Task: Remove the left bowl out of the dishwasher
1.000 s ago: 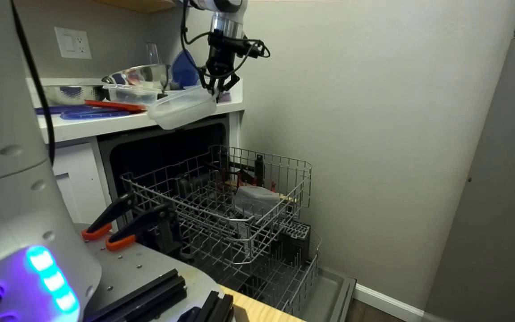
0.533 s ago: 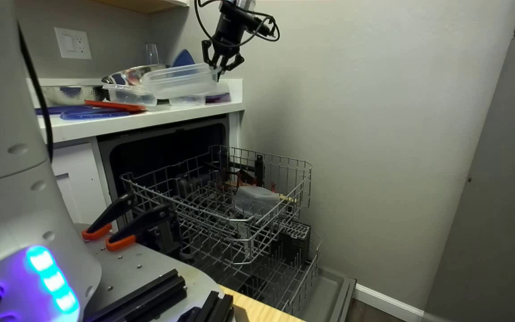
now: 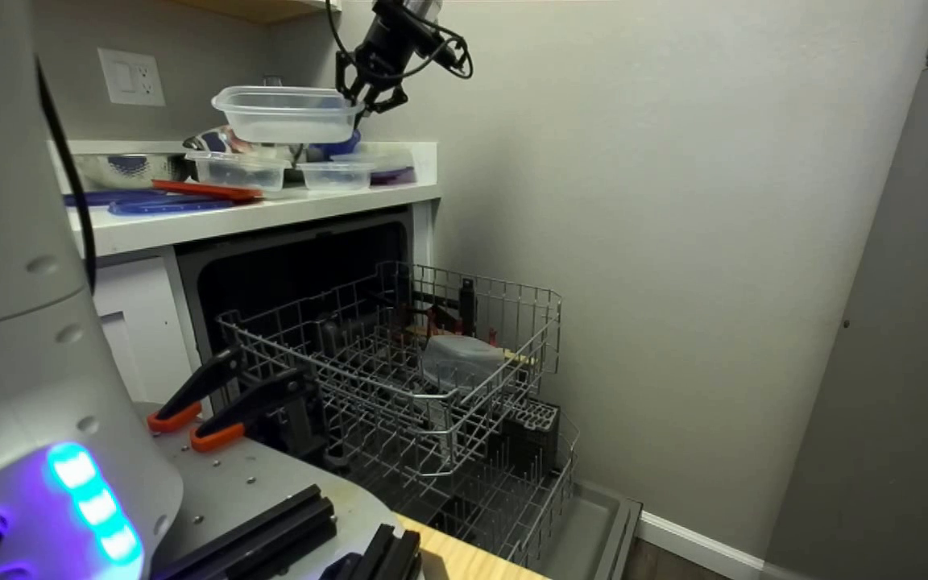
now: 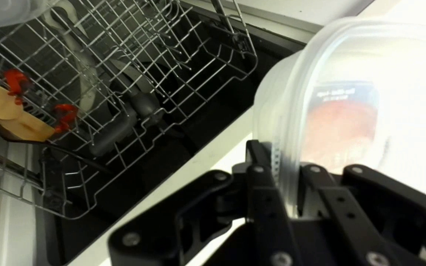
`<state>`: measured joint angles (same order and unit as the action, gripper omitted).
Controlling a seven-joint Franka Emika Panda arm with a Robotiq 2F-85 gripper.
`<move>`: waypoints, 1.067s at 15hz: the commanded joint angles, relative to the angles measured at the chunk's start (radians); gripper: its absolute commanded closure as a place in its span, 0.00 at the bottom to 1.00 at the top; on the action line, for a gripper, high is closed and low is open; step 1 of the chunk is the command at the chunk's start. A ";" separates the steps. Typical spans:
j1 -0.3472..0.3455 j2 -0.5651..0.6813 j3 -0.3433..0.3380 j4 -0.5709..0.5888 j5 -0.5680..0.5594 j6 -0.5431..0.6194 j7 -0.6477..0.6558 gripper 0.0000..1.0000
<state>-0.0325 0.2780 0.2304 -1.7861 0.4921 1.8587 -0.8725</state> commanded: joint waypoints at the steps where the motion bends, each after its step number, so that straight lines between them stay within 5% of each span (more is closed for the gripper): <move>1: 0.044 0.072 0.007 0.076 0.064 -0.041 -0.022 0.99; 16: 0.193 0.383 0.074 0.538 0.042 -0.395 0.020 0.99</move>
<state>0.1330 0.5892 0.2942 -1.3619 0.5634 1.5269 -0.8723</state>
